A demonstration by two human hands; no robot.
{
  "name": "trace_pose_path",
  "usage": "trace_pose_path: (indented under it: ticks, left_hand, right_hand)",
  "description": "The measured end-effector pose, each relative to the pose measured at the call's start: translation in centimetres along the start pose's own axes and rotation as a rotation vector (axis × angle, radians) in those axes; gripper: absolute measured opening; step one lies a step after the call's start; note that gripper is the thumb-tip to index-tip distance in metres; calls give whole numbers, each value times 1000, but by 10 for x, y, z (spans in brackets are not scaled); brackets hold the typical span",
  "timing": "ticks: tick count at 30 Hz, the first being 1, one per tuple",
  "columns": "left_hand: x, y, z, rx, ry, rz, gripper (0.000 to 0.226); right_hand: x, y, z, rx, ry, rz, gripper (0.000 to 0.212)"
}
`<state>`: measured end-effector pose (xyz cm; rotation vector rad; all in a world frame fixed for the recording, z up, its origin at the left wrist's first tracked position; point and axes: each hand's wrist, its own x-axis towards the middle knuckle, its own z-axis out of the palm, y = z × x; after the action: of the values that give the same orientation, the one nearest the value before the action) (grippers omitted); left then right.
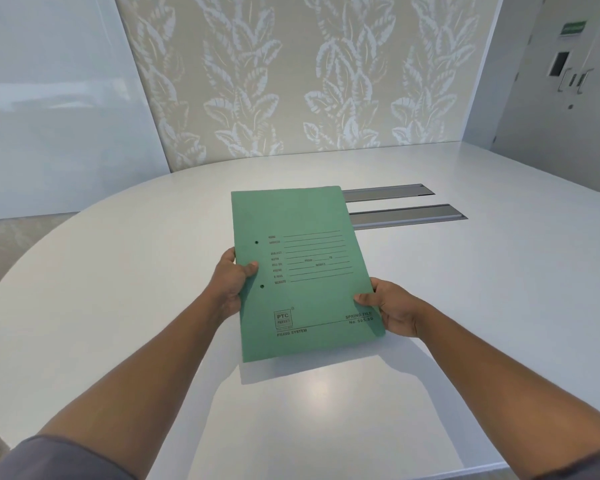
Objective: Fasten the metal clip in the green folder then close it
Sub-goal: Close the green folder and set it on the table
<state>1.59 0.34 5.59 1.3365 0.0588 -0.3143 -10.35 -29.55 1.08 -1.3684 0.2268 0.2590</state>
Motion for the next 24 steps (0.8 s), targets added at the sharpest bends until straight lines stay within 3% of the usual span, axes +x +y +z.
trace_pose_path:
  ticks: [5, 15, 24]
  left_hand:
    - [3, 15, -4, -50, 6, 44, 29]
    - [-5, 3, -13, 36, -130, -34, 27]
    - [23, 38, -19, 100, 84, 117, 16]
  right_hand:
    - [7, -11, 14, -23, 190, -78, 28]
    - [23, -38, 30, -55, 341, -201, 26]
    - [44, -83, 53, -100, 302, -299, 27]
